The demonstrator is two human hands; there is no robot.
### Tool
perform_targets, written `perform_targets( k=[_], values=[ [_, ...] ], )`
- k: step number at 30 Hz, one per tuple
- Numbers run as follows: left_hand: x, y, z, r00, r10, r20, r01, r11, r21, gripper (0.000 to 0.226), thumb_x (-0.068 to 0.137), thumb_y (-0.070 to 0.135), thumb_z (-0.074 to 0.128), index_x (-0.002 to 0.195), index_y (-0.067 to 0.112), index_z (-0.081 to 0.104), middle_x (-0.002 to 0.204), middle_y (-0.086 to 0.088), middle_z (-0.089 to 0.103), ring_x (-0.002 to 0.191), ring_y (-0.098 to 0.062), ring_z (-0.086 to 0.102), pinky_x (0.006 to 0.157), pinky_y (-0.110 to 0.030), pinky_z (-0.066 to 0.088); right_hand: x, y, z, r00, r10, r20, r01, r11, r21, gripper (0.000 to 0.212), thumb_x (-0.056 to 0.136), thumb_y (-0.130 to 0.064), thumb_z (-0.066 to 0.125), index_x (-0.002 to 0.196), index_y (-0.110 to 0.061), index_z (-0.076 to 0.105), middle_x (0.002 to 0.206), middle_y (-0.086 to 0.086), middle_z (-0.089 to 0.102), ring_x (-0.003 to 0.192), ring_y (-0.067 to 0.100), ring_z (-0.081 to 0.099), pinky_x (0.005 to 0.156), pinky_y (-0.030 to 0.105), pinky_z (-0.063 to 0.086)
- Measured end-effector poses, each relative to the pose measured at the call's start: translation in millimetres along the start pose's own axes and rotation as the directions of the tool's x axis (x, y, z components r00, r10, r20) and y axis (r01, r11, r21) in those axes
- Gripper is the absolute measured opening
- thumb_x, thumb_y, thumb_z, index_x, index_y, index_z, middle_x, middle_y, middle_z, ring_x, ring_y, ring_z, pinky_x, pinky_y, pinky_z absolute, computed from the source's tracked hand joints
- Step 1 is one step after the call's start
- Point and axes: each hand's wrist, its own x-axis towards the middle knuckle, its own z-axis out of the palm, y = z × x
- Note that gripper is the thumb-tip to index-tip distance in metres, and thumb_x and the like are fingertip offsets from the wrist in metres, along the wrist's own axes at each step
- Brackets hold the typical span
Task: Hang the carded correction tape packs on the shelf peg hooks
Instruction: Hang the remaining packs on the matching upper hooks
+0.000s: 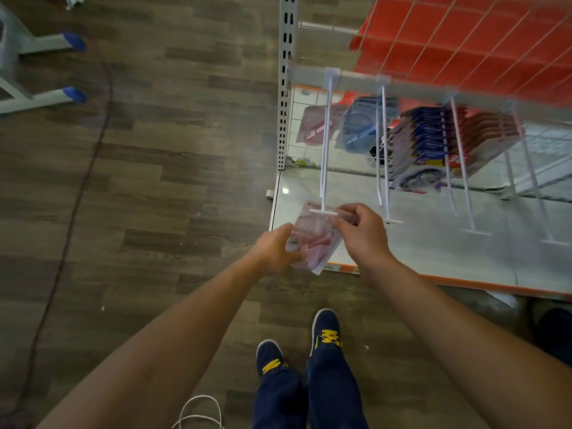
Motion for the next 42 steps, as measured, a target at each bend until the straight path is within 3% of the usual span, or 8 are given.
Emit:
perform_targets(
  k=[4, 9, 13, 18, 26, 32, 37, 42],
  values=[
    [9, 1, -6, 0.999, 0.020, -0.030, -0.019, 1.000, 0.020, 0.048, 0.085, 0.028, 0.071, 0.129, 0.018, 0.053, 0.122, -0.001, 0.062, 0.106, -0.018, 0.059, 0.085, -0.028, 0.047, 6, -1, 9, 0.995, 0.074, -0.069, -0.064, 0.988, 0.140, 0.016, 0.092, -0.011, 0.059, 0.101, -0.024, 0.055, 0.108, 0.001, 0.063, 0.101, 0.019, 0.060, 0.085, 0.036, 0.055],
    [17, -3, -9, 0.999, 0.006, -0.043, -0.007, 1.000, -0.028, 0.045, 0.087, 0.029, 0.068, 0.129, 0.020, 0.054, 0.123, -0.002, 0.062, 0.110, -0.021, 0.057, 0.090, -0.031, 0.047, 14, -4, 17, 0.991, 0.102, -0.086, -0.080, 0.971, 0.223, 0.017, 0.093, -0.010, 0.057, 0.098, -0.027, 0.057, 0.111, 0.003, 0.066, 0.100, 0.019, 0.063, 0.085, 0.038, 0.056],
    [20, -6, -6, 0.999, -0.022, -0.027, 0.020, 0.998, -0.060, 0.045, 0.087, 0.027, 0.067, 0.129, 0.019, 0.053, 0.125, -0.003, 0.061, 0.111, -0.021, 0.057, 0.093, -0.035, 0.048, 21, -9, 21, 0.971, 0.233, -0.057, -0.206, 0.932, 0.299, 0.017, 0.089, -0.007, 0.062, 0.087, -0.024, 0.061, 0.103, 0.003, 0.067, 0.097, 0.022, 0.064, 0.084, 0.041, 0.056],
    [20, -12, 1, 0.999, -0.047, -0.021, 0.045, 0.994, -0.101, 0.045, 0.088, 0.027, 0.067, 0.130, 0.019, 0.053, 0.125, -0.001, 0.060, 0.113, -0.020, 0.056, 0.092, -0.033, 0.047, 26, -17, 20, 0.935, 0.355, 0.014, -0.328, 0.847, 0.419, 0.020, 0.086, -0.002, 0.064, 0.076, -0.020, 0.063, 0.088, 0.003, 0.066, 0.081, 0.021, 0.061, 0.060, 0.030, 0.048],
    [27, -4, -3, 0.998, -0.044, -0.040, 0.038, 0.990, -0.132, 0.044, 0.090, 0.024, 0.065, 0.131, 0.019, 0.051, 0.125, -0.003, 0.060, 0.114, -0.022, 0.056, 0.096, -0.038, 0.048, 25, -24, 22, 0.934, 0.357, -0.026, -0.305, 0.832, 0.464, 0.025, 0.089, 0.000, 0.058, 0.077, -0.021, 0.063, 0.089, 0.001, 0.067, 0.090, 0.021, 0.064, 0.081, 0.039, 0.057],
    [34, 0, -6, 0.997, -0.054, -0.047, 0.046, 0.987, -0.155, 0.046, 0.087, 0.021, 0.068, 0.130, 0.017, 0.052, 0.125, -0.002, 0.061, 0.116, -0.022, 0.056, 0.099, -0.038, 0.047, 25, -28, 24, 0.941, 0.330, -0.079, -0.276, 0.880, 0.386, 0.024, 0.091, -0.003, 0.056, 0.081, -0.024, 0.063, 0.091, -0.002, 0.065, 0.088, 0.018, 0.062, 0.074, 0.035, 0.056],
    [38, 4, -4, 0.998, -0.053, -0.037, 0.044, 0.974, -0.222, 0.046, 0.086, 0.016, 0.070, 0.128, 0.018, 0.052, 0.125, -0.003, 0.062, 0.117, -0.021, 0.056, 0.103, -0.038, 0.045, 24, -35, 16, 0.981, 0.162, -0.106, -0.147, 0.980, 0.132, 0.019, 0.094, -0.008, 0.053, 0.091, -0.022, 0.064, 0.100, -0.001, 0.066, 0.091, 0.016, 0.061, 0.057, 0.019, 0.042],
    [36, 9, 0, 0.999, -0.045, -0.006, 0.043, 0.979, -0.198, 0.046, 0.089, 0.019, 0.066, 0.132, 0.018, 0.049, 0.128, -0.003, 0.060, 0.118, -0.021, 0.055, 0.095, -0.028, 0.043, 23, -36, 8, 0.994, 0.062, -0.092, -0.072, 0.992, -0.107, 0.019, 0.096, -0.011, 0.052, 0.103, -0.016, 0.068, 0.110, 0.003, 0.067, 0.099, 0.020, 0.061, 0.069, 0.024, 0.045]
  ],
)
